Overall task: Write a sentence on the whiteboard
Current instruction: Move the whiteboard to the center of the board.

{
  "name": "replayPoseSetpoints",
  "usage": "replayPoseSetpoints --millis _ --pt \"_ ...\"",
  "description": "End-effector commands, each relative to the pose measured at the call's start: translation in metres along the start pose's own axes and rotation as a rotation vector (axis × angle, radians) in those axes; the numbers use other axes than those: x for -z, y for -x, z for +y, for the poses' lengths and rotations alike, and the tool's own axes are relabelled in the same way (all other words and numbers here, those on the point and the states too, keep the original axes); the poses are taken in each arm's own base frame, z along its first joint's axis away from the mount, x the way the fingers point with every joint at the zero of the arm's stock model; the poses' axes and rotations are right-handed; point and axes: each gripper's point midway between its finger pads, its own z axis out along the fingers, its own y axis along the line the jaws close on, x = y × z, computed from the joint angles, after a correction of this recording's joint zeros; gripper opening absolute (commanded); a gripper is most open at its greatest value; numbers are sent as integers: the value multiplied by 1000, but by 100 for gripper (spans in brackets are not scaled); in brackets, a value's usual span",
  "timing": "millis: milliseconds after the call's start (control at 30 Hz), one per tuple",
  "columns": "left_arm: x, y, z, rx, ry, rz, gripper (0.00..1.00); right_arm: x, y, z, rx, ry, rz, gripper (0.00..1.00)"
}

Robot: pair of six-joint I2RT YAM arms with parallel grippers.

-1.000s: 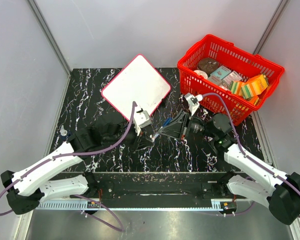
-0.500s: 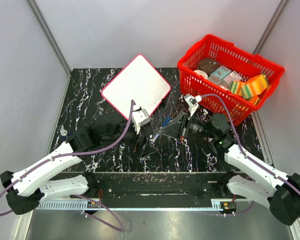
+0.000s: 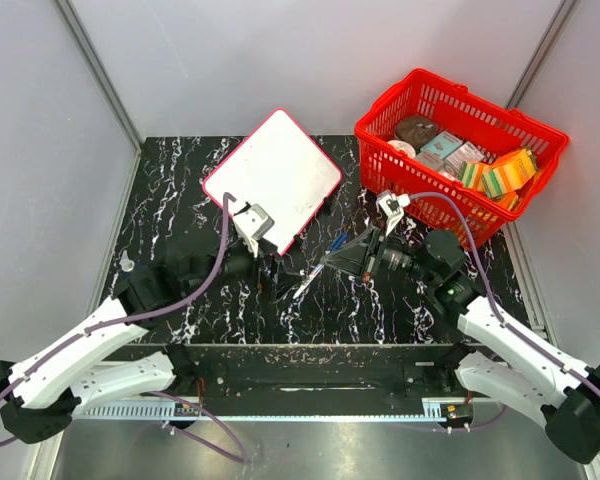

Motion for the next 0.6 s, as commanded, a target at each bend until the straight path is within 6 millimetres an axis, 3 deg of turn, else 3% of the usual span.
replayPoseSetpoints --millis 0,233,367,567 --pt "-10 5 22 90 80 -40 99 4 9 -5 43 -74 -40 0" --pt "-24 -9 64 262 112 -41 99 14 12 -30 38 -241 -79 0" --pt "-30 -27 85 369 104 -33 99 21 12 -43 30 -322 -91 0" --pt "-28 -57 140 581 227 -37 99 30 19 -50 42 -388 -134 0"
